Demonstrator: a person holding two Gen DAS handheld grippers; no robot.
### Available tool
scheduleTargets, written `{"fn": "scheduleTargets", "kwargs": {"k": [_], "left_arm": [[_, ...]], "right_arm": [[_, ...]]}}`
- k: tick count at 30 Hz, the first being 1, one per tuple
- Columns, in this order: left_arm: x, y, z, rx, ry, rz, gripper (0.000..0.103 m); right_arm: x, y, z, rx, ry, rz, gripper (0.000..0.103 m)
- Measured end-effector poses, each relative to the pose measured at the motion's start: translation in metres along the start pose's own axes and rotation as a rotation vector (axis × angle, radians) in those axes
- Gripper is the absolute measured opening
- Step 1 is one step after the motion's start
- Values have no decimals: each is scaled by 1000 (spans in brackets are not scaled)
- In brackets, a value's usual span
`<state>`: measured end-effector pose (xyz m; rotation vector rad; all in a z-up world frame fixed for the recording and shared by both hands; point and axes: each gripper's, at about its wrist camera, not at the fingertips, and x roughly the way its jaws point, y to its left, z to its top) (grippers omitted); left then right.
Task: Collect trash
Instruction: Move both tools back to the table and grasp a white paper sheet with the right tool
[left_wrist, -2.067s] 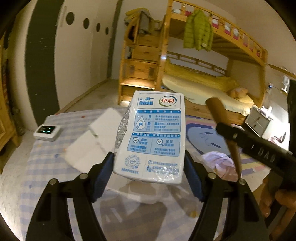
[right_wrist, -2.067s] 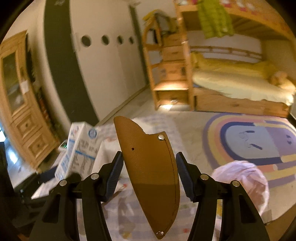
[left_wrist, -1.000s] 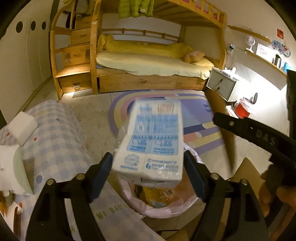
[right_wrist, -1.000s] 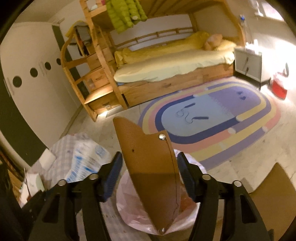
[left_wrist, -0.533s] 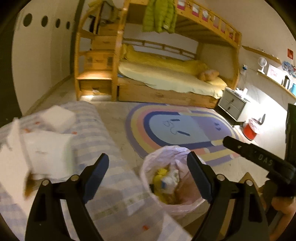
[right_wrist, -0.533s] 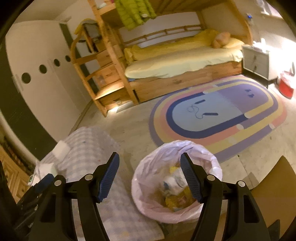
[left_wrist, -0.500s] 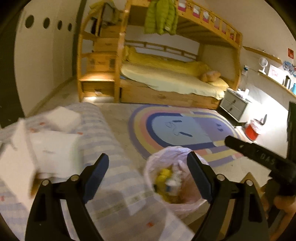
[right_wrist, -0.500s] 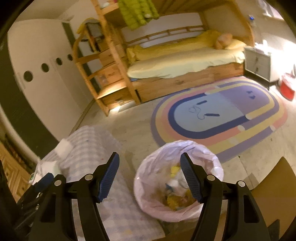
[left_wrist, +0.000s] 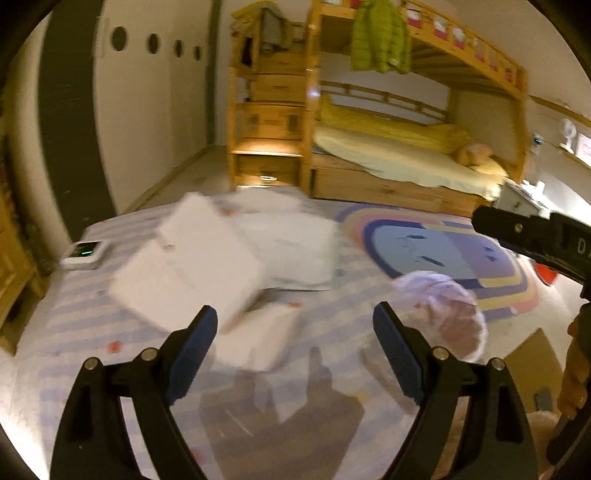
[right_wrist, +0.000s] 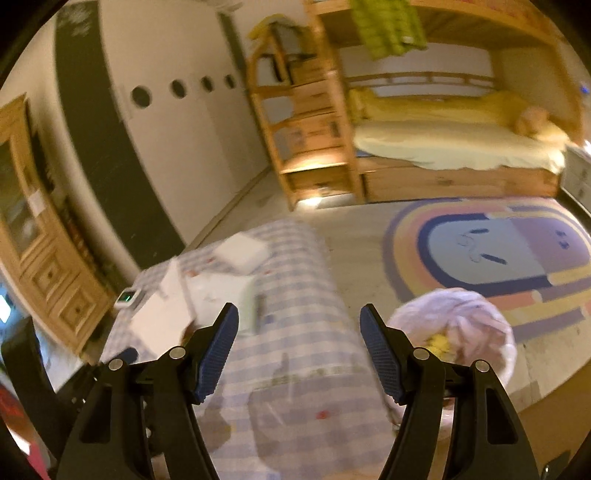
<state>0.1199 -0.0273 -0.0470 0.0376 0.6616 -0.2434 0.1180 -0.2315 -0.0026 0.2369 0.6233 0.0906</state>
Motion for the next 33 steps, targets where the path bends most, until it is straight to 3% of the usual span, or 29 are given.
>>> {"fn": "scheduleTargets", "kwargs": {"k": [4,13,22,24,33], "left_arm": [[-10,43,-2,-48,-6,79,84],[-15,115,-11,-119,34,221,84],[3,139,8,-137,21,269,84],[9,138,12,-140,32,265,84],[14,147,6,-178,73,268,84]], "right_arm": [[16,33,-3,-79,21,38,64],[66,79,-8,-205,93,110,39],[103,120,-10,-338,134,205,29],[113,122,-9,-331,157,223,21],[142,128,-14,-323,255,156,23]]}}
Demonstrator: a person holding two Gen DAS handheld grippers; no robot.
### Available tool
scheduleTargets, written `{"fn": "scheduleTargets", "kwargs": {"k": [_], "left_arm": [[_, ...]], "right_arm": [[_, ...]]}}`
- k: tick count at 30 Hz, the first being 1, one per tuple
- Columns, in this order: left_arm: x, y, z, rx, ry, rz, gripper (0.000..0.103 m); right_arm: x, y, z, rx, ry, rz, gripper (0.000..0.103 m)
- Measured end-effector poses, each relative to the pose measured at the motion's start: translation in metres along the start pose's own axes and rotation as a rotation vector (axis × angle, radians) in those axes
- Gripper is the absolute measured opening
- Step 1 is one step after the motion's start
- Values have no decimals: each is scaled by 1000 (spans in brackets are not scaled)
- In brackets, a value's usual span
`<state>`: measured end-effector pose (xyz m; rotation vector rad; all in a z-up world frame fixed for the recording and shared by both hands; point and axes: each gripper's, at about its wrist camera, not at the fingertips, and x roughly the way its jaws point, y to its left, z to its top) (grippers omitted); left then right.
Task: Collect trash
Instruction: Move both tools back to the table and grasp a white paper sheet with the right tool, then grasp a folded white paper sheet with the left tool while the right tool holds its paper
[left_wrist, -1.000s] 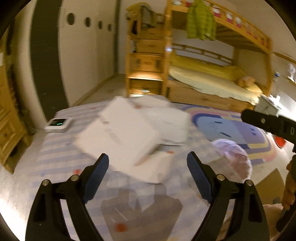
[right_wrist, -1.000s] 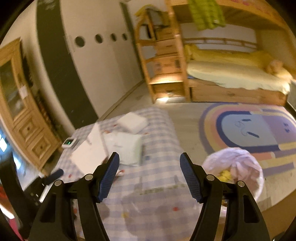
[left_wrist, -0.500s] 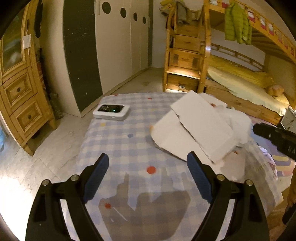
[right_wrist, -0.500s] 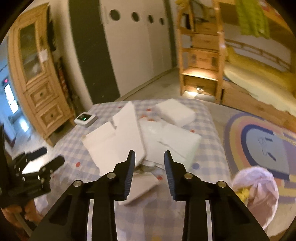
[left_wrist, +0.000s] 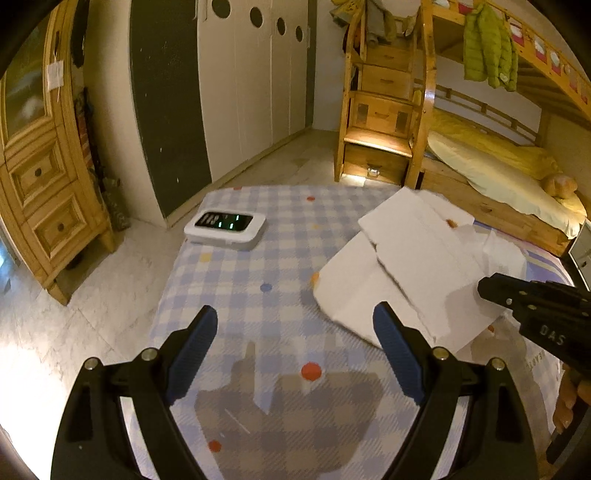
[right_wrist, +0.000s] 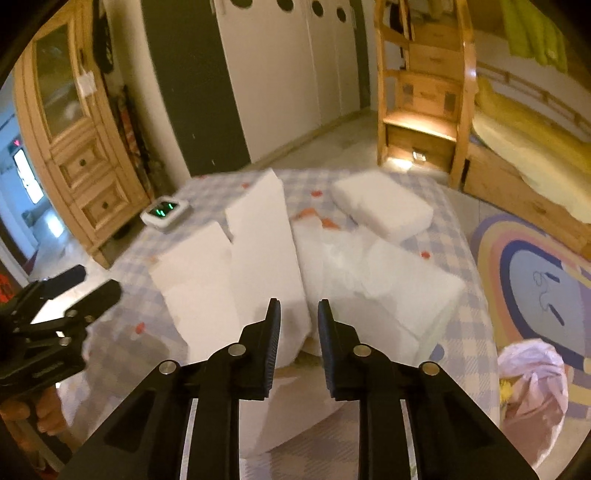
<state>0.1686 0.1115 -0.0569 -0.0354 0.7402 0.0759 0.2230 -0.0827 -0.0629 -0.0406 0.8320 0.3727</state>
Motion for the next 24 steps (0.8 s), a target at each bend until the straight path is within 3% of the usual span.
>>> {"fn": "scheduleTargets", "kwargs": {"k": [10,15,21,24], "left_arm": [[-1,5,-12,5,30,16,84],[-3,4,-17,18,32,15,84],[-2,-1,-21,18,34,-5,82],[6,-3,-17,-2,57,-33,70]], "right_arm": [[7,12,-9,16,51,8,20],[-22,22,-9,-18,-73,9,2],[-46,10,-14,-12,-150,-4,2],[-54,3,-16,1,-163,5,2]]}}
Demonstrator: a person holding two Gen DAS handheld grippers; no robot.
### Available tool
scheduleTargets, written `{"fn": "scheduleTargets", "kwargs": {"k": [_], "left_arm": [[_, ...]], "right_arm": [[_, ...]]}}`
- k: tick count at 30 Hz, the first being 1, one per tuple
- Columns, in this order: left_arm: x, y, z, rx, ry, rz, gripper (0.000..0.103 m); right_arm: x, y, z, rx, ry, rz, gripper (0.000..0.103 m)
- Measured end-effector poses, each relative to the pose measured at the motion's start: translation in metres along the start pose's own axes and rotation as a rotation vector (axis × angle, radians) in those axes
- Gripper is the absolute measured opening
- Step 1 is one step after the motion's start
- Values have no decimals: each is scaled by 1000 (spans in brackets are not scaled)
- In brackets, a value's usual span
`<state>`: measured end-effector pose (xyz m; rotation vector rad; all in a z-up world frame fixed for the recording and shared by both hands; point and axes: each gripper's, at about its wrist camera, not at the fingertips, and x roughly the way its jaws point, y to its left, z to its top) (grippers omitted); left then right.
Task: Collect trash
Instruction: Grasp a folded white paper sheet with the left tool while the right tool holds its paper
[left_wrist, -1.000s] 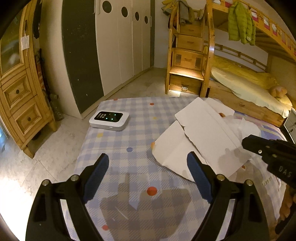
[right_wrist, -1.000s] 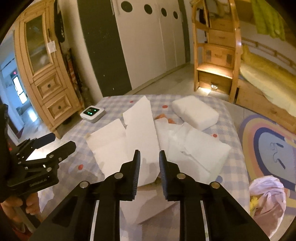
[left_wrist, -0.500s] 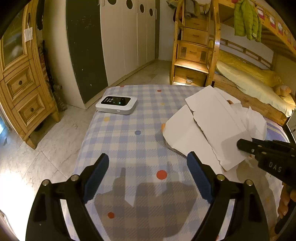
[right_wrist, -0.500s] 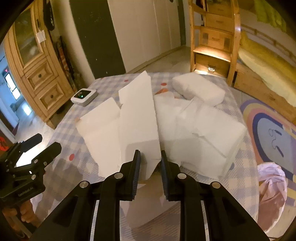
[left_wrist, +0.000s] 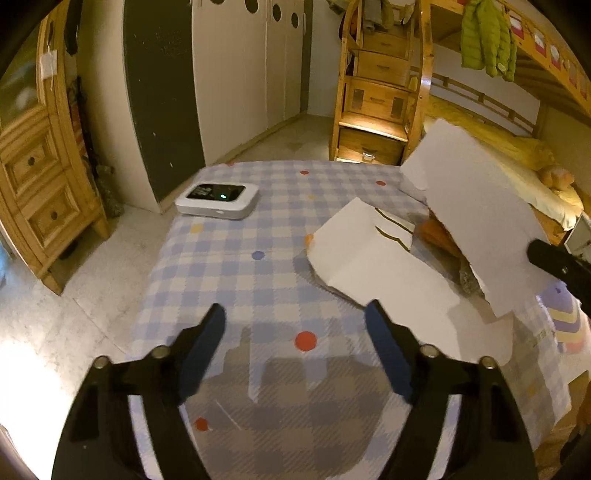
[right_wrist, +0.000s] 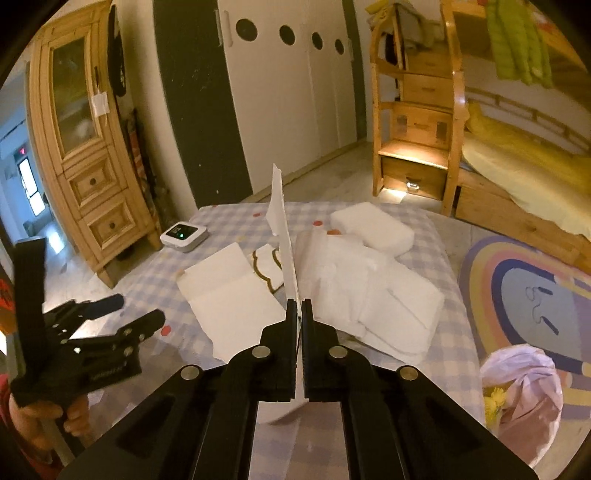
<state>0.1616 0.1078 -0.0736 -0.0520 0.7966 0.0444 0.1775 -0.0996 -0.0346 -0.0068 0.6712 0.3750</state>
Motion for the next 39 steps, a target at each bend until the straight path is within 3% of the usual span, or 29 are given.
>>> {"fn": "scheduleTargets", "kwargs": {"k": [2,5,12,15,20,23,26,35,39], "left_arm": [[5,-5,0,-6,20,-20,65],[3,-20,0,29,15,-25,64],[-5,-41,2,62,-19,-31,64],[-10,-42,2,59,-35,-32,64],[-14,-32,-2,62,-44,-10,64],[-15,-23,-5,55,-39,3,64],[-14,-15,-5,44,-34,10,64],[-20,3,-8,18,-37,22,64],[-20,10,-14,2,-22,16,64]], "right_arm": [[-9,-3,1,-1,-33,14,2],[-18,-2,0,-36,-58,-8,2],[-6,-7,-8,-87,12,-92,2],[-2,-4,-14,-97,45,-102,2],[-18,3,-16,-150,-40,-155,2],[-11,0,-17,-158,-18,-181,2],[0,-2,-18,-139,36,-154,2],[-2,16,-20,-47,68,98,2],[5,34,-20,-67,98,156,2]]}}
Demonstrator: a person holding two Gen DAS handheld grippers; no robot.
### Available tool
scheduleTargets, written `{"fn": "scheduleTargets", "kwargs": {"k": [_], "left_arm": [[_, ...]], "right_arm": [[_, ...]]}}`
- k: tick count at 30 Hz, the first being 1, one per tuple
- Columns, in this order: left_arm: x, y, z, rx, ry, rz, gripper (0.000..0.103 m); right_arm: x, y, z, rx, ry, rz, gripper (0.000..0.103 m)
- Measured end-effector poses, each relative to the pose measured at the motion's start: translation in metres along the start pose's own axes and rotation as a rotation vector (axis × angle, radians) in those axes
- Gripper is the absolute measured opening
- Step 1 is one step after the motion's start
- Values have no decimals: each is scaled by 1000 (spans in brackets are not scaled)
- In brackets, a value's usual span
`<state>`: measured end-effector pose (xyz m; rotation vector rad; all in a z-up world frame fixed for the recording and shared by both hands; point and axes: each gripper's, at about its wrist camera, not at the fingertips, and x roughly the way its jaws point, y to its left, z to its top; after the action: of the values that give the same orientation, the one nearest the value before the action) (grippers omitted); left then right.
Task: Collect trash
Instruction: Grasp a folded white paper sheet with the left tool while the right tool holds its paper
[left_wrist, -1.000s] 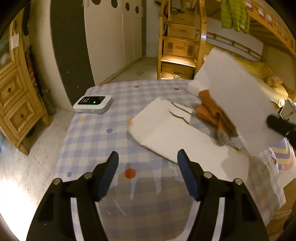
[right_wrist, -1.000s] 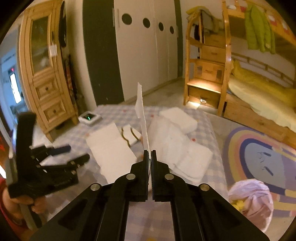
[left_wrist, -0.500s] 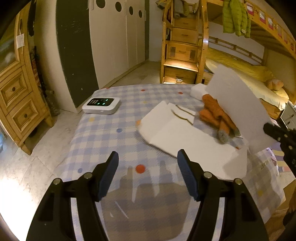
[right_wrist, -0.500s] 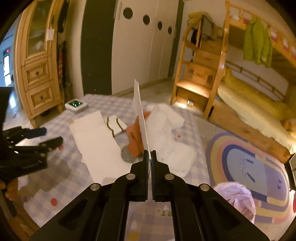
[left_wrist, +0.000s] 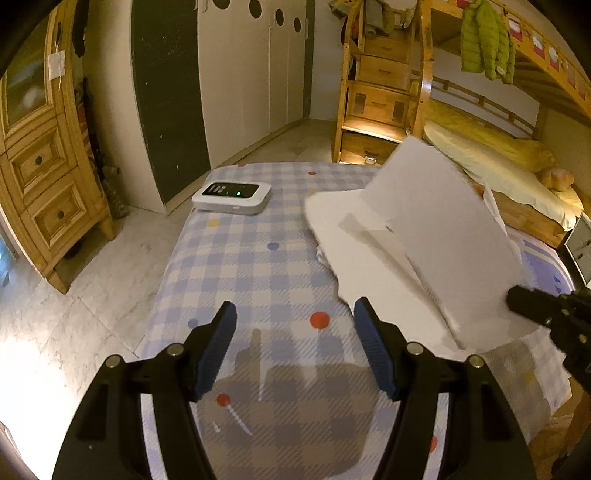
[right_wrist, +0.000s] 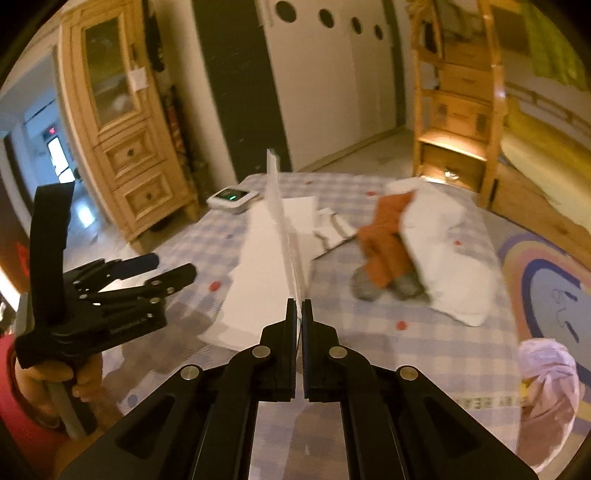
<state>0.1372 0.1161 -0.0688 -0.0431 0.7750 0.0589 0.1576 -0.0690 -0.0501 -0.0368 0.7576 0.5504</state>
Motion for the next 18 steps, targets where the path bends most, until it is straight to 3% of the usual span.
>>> {"fn": "scheduleTargets", "kwargs": {"k": [2,11,15,18], "left_arm": [[0,2,-2,-7,8,-7,65],[-1,-22,-7,39,17,-95,91],[2,-46,-13,95,51,-144,92],[7,-60,-20,123,83,-118,92]], "right_arm": [[4,2,2,28,14,45,2],[-22,-13,5,68,-110,-102,2],[-28,-24,6,102,-131,-119,2],[-31,-28,6,102,-134,-124,2]]}}
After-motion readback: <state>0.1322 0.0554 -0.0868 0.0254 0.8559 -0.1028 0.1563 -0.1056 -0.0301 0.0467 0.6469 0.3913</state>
